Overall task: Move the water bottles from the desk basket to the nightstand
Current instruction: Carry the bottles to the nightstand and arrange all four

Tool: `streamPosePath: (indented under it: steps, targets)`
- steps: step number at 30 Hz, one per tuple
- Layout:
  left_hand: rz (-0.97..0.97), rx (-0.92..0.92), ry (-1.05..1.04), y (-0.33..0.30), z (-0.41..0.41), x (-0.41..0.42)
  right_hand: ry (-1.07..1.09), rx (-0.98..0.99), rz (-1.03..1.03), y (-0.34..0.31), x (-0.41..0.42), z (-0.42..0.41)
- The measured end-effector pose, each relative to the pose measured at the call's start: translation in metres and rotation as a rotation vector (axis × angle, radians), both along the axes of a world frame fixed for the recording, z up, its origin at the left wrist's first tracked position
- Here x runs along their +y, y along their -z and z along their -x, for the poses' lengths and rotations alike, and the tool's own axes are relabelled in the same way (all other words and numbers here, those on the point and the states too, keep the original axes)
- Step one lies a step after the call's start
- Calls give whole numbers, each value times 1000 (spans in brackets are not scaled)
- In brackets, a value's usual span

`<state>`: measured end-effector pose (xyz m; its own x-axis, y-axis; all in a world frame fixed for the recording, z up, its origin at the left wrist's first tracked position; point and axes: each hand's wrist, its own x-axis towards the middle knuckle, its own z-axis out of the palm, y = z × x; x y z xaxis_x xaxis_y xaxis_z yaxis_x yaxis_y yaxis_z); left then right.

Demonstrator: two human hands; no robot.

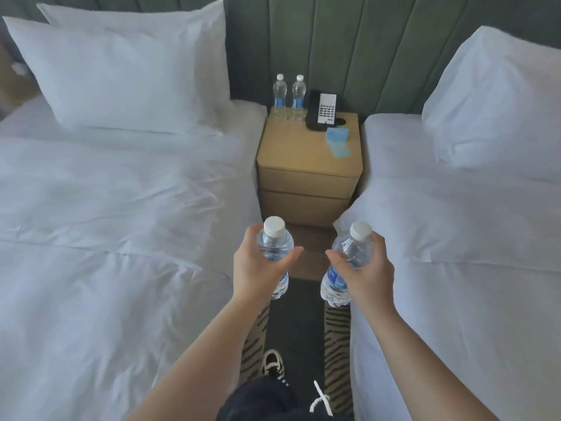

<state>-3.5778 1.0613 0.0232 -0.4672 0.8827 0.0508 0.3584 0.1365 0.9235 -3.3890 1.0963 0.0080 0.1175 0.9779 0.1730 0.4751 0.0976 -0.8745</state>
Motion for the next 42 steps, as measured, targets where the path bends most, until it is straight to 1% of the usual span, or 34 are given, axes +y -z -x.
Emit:
streamPosePath:
  steps: [3,7,13,22,26,28,32,34,38,42]
  targets:
    - [0,14,13,-4,20,63,38,4,-23,-6,59,17]
    - [14,13,4,-5,37,132,47,22,13,-6,129,32]
    - [59,-17,-9,13,52,232,38,70,38,3,241,50]
    - [84,-29,-55,20,61,432,-78,127,56,15,440,62]
    - [93,-23,-69,25,63,509,-131,148,62,18,516,62]
    - [118,-7,-58,32,66,539,-157,150,89,25,549,64]
    - [217,103,11,50,80,592,-194,160,180,44,608,77]
    - [253,124,13,61,92,618,-203,156,227,54,636,87]
    - [278,116,1,83,114,668,-228,122,285,79,691,110]
    - [314,83,37,110,137,721,-176,107,317,110,740,138]
